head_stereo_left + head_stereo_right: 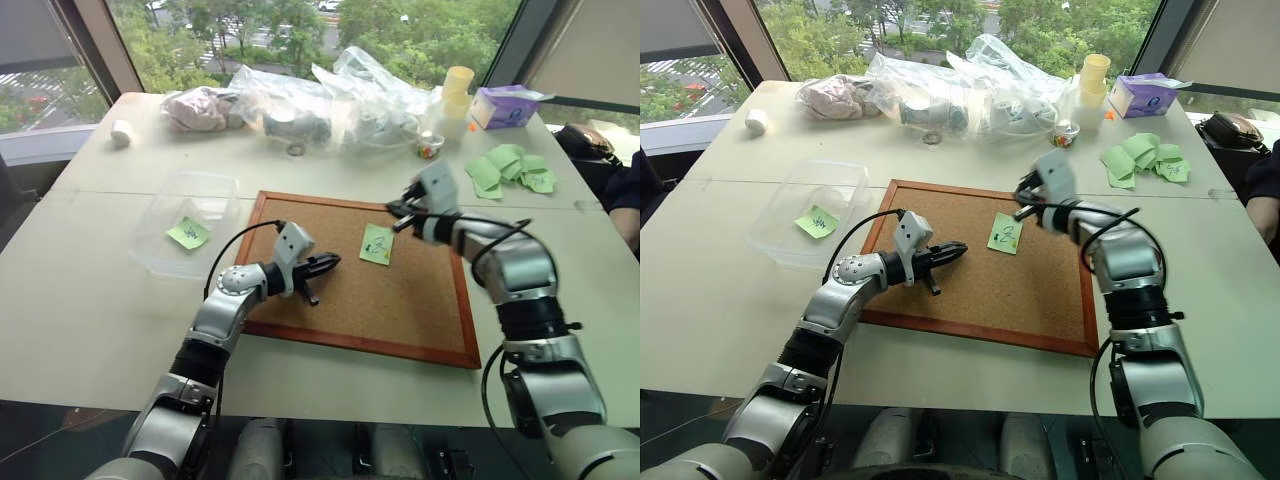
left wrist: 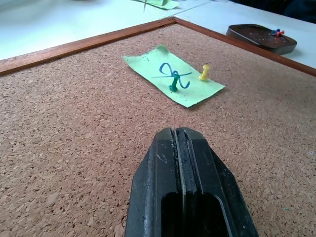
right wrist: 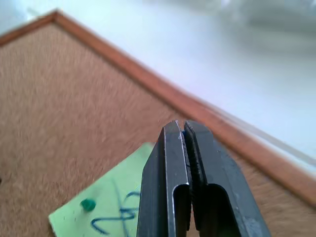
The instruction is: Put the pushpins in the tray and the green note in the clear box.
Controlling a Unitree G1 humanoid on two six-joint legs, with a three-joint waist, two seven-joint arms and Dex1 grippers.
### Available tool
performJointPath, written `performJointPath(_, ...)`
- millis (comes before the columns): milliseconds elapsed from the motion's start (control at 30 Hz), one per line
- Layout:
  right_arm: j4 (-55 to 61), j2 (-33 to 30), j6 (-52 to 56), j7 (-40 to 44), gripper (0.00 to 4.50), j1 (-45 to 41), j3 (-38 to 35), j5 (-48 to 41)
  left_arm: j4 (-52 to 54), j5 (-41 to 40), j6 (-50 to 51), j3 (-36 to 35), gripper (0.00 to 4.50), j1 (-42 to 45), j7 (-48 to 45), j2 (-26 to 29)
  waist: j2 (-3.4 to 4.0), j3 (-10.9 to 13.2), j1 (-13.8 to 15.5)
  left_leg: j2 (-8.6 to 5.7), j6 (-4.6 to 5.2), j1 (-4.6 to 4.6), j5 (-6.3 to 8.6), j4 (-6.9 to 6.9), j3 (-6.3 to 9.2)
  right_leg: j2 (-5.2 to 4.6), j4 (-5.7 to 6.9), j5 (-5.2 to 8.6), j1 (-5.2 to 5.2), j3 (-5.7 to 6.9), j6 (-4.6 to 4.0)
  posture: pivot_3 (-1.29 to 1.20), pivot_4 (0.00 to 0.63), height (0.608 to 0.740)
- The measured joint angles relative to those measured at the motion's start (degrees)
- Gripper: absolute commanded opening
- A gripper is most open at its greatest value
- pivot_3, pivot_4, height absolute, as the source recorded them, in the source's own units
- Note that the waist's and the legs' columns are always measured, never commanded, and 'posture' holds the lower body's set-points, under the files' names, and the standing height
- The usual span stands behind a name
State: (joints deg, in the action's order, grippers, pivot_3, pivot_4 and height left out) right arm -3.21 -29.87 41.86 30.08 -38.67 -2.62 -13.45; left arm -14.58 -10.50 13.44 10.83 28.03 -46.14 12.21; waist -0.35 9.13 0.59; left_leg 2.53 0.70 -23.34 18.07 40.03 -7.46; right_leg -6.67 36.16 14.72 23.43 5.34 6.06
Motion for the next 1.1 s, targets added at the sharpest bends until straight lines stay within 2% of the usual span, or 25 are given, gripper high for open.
performJointPath(133,9.0,-3.69,5.1,-2.89,0.04,7.24,-8.38,-1.19,-0.28,0.0,0.1,-0.03,0.0,0.02,0.03,0.01,0.13,-0.13,0.01,0.0,0.0,0.04,0.0,-0.04,0.0,0.01,-0.02,0.0,-0.02,0.0,0.0,0.0,0.15,0.74)
performJointPath(367,13.27,-6.92,9.14,-5.58,0.04,21.72,-19.11,-1.54,-1.79,0.03,-0.54,-0.02,0.0,0.32,-0.26,0.06,0.54,-0.37,-0.04,-0.02,0.01,0.12,0.01,-0.02,-0.03,0.0,-0.01,0.0,-0.07,-0.01,0.0,0.0,0.15,0.74)
performJointPath(467,12.23,-6.94,8.4,-5.78,0.04,24.91,-20.4,-1.47,-2.3,0.04,-0.67,-0.05,0.0,0.47,-0.6,0.05,0.65,-0.44,-0.11,-0.02,0.02,0.2,0.01,-0.03,-0.02,-0.01,0.0,0.0,-0.14,-0.02,0.0,0.0,0.15,0.74)
performJointPath(700,8.56,-6.37,6.03,-5.44,0.04,25.62,-19.05,-1.69,-2.7,0.12,-1.41,0.14,0.0,0.67,-1.1,0.01,0.69,-0.47,-0.1,-0.02,0.05,0.2,0.03,-0.03,0.09,-0.01,-0.01,0.0,-0.14,-0.04,0.0,0.0,0.15,0.74)
performJointPath(800,8.3,-5.89,5.58,-5.14,0.91,26.5,-18.39,-2.16,-2.7,0.13,-1.46,0.1,0.0,0.69,-0.99,0.0,0.69,-0.46,-0.05,-0.02,0.06,0.19,0.03,-0.03,0.09,-0.01,-0.01,0.0,-0.14,-0.04,0.0,0.0,0.15,0.74)
performJointPath(1000,8.21,-6.03,5.27,-5.01,3.92,26.61,-18.34,-2.73,-2.7,0.05,-1.38,-0.07,0.0,0.69,-0.93,0.01,0.7,-0.46,-0.06,-0.01,0.07,0.19,0.04,-0.03,0.12,-0.01,-0.01,0.0,-0.14,-0.04,0.0,0.0,0.15,0.74)
performJointPath(1100,8.22,-6.27,5.27,-4.94,3.92,26.58,-18.37,-3.18,-2.8,0.05,-1.38,-0.17,0.0,0.74,-0.94,0.03,0.69,-0.46,-0.08,-0.01,0.07,0.2,0.04,-0.03,0.12,-0.01,-0.01,0.0,-0.14,-0.04,-0.01,0.0,0.15,0.74)
